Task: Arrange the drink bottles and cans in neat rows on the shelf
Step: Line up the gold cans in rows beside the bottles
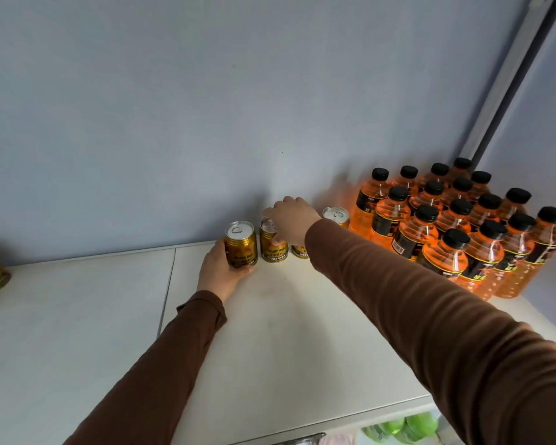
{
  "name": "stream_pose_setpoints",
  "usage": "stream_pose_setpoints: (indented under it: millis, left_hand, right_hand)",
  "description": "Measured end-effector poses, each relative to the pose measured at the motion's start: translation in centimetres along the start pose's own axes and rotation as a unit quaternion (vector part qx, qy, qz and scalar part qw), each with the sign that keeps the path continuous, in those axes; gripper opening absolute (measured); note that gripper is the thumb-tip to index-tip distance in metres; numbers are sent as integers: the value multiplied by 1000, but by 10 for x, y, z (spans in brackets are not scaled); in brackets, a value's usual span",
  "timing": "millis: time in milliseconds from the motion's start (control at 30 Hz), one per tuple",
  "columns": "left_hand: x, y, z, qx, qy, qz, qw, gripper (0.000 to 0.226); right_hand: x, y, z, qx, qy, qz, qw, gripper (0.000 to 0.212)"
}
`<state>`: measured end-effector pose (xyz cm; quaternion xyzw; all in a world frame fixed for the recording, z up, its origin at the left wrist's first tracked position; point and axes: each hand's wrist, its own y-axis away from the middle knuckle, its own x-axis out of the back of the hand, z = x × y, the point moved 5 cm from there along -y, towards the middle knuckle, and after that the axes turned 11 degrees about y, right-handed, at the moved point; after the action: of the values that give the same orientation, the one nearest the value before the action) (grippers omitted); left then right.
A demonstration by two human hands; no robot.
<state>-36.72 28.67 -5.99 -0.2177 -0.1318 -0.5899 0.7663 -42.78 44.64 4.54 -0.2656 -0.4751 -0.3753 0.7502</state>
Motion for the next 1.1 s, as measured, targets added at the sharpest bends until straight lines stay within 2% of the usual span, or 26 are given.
stream_pose_setpoints:
  millis: [167, 267, 367, 733, 933, 1100]
  left_hand:
    - [28, 24, -3, 31, -65, -6, 997, 90]
    - [60, 46, -2, 14, -134, -1, 991, 82]
    - [97, 73, -1, 0, -158, 13, 987, 74]
    - [258, 172, -42, -8, -161, 88, 983, 63]
    - [361, 207, -93, -6, -139, 86, 987, 59]
    - [426, 214, -126, 0, -117, 78, 990, 59]
  right_hand:
    - [19, 19, -14, -15, -74, 82, 994, 51]
    - [34, 35, -40, -13, -122, 134, 983, 48]
    - [45, 49, -70, -17, -180, 167, 969, 48]
    - [84, 62, -242, 8, -287, 173, 942, 49]
    - [117, 44, -359, -1, -324, 158, 933, 53]
    - [140, 21, -428, -15, -370, 142, 918, 56]
